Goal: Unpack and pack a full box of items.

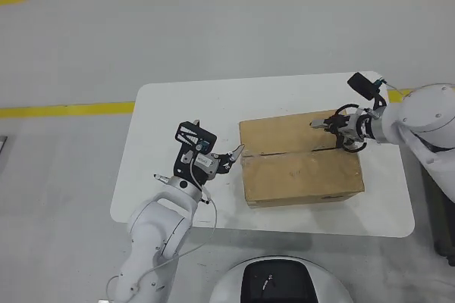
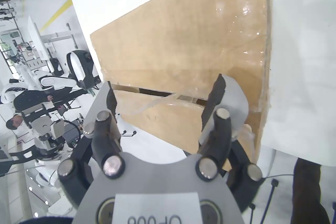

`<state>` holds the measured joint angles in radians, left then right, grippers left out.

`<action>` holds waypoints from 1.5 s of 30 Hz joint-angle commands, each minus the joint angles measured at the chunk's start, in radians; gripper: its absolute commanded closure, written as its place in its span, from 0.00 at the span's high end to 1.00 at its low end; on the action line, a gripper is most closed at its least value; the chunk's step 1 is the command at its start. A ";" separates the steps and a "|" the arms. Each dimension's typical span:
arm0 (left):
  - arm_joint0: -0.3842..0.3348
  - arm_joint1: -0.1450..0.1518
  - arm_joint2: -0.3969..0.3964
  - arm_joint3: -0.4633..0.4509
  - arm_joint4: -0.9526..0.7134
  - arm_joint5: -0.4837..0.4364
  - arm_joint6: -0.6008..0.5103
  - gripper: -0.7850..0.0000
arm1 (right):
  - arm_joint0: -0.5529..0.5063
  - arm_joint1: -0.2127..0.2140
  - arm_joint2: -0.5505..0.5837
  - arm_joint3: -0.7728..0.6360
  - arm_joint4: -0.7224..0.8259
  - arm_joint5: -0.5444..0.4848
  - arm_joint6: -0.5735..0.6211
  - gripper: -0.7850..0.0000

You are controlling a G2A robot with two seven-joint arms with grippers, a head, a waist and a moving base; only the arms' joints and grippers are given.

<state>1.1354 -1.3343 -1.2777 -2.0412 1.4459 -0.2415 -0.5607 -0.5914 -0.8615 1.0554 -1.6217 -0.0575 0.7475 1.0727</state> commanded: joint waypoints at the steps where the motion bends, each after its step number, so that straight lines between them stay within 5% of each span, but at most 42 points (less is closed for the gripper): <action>1: 0.000 0.000 0.000 0.000 0.000 0.000 0.000 1.00 | 0.025 0.003 -0.036 0.021 0.007 0.002 -0.002 0.00; 13: 0.000 0.000 0.000 0.000 0.000 0.000 0.000 1.00 | 0.078 0.039 -0.080 -0.058 0.011 0.038 -0.055 0.00; 19: 0.000 0.000 0.000 0.000 0.000 0.000 0.000 1.00 | -0.027 0.051 -0.005 -0.160 0.033 -0.051 -0.196 0.00; 29: 0.000 0.000 0.000 0.000 0.000 0.000 0.000 1.00 | -0.284 0.059 0.175 -0.294 0.121 -0.372 -0.555 0.00; 45: 0.016 0.002 0.005 0.005 0.012 0.001 0.027 1.00 | -0.544 0.068 0.327 -0.404 0.102 -0.455 -0.625 0.00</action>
<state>1.1515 -1.3325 -1.2750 -2.0370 1.4566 -0.2401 -0.5354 -1.1260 -0.7932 1.3793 -2.0246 0.0463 0.2949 0.4455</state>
